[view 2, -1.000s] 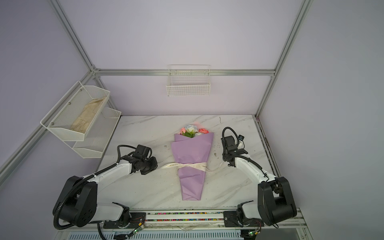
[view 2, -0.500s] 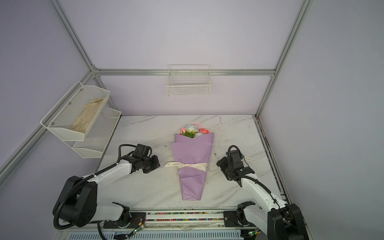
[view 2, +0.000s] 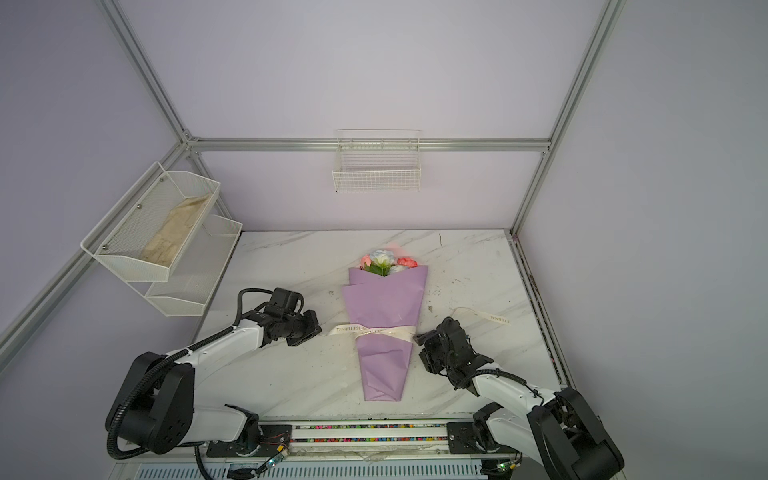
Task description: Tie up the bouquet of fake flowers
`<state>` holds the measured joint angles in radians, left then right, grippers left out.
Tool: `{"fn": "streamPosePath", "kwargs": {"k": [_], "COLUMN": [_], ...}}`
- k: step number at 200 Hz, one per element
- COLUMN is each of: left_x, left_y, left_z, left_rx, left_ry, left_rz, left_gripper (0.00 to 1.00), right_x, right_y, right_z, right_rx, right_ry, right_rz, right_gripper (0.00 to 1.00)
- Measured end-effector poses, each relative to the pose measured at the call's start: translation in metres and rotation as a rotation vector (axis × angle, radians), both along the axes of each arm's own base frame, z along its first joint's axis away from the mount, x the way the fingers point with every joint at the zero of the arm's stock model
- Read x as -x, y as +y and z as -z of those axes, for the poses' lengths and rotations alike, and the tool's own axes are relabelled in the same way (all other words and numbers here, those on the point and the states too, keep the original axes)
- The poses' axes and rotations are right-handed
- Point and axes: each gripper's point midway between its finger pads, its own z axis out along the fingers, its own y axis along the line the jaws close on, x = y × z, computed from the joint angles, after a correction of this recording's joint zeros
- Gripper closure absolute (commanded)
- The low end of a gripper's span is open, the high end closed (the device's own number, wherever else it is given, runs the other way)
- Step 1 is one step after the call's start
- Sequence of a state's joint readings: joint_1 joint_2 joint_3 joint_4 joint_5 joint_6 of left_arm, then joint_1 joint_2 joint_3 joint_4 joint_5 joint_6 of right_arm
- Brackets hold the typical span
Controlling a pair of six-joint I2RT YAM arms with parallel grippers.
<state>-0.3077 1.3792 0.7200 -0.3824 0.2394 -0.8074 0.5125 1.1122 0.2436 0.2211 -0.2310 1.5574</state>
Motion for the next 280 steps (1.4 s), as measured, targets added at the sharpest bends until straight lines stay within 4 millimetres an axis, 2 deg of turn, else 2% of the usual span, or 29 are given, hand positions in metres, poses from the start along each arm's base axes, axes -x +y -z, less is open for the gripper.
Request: {"fn": "streamPosePath", "kwargs": {"k": [20, 74, 100, 114, 126, 147, 160, 165, 183, 198, 220, 248, 280], "left_x": [0.0, -0.001, -0.001, 0.0, 0.0, 0.0, 0.0, -0.001, -0.001, -0.002, 0.002, 0.005, -0.013], "left_y": [0.0, -0.001, -0.001, -0.002, -0.002, -0.002, -0.002, -0.002, -0.001, -0.001, -0.01, -0.028, -0.051], "left_z": [-0.002, -0.006, -0.006, -0.006, -0.006, -0.007, -0.009, -0.01, -0.021, -0.032, -0.042, -0.029, -0.017], "left_rx": [0.002, 0.008, 0.011, 0.014, 0.016, 0.012, 0.007, 0.005, -0.017, -0.054, -0.123, -0.228, -0.341], "left_ry": [-0.006, -0.018, -0.017, -0.016, -0.016, -0.021, -0.033, -0.041, -0.089, -0.148, -0.231, -0.233, -0.264], "left_rz": [-0.001, 0.0, 0.002, 0.004, 0.006, 0.017, 0.031, 0.035, 0.051, 0.077, 0.195, 0.419, 0.662], "left_gripper": [1.0, 1.0, 1.0, 1.0, 1.0, 0.81, 0.54, 0.47, 0.35, 0.3, 0.3, 0.33, 0.29], "right_x": [-0.002, -0.015, -0.021, -0.024, -0.026, -0.028, -0.031, -0.032, -0.037, -0.042, -0.043, -0.044, -0.048], "right_y": [-0.001, -0.01, -0.013, -0.012, -0.012, -0.011, -0.01, -0.009, -0.006, -0.003, -0.003, -0.006, -0.007], "right_z": [0.002, 0.004, 0.007, 0.009, 0.013, 0.017, 0.016, 0.016, 0.013, 0.007, 0.002, -0.007, -0.016], "right_rx": [-0.024, -0.056, -0.052, -0.049, -0.046, -0.037, -0.029, -0.022, -0.007, -0.003, -0.002, 0.012, 0.025], "right_ry": [-0.009, -0.049, -0.059, -0.06, -0.053, -0.054, -0.061, -0.062, -0.074, -0.092, -0.109, -0.138, -0.162], "right_rz": [0.05, 0.167, 0.201, 0.206, 0.207, 0.205, 0.199, 0.194, 0.178, 0.168, 0.165, 0.165, 0.164], "right_gripper": [0.54, 0.56, 0.68, 0.81, 0.88, 0.98, 1.0, 1.0, 1.0, 1.0, 1.0, 1.0, 1.0]}}
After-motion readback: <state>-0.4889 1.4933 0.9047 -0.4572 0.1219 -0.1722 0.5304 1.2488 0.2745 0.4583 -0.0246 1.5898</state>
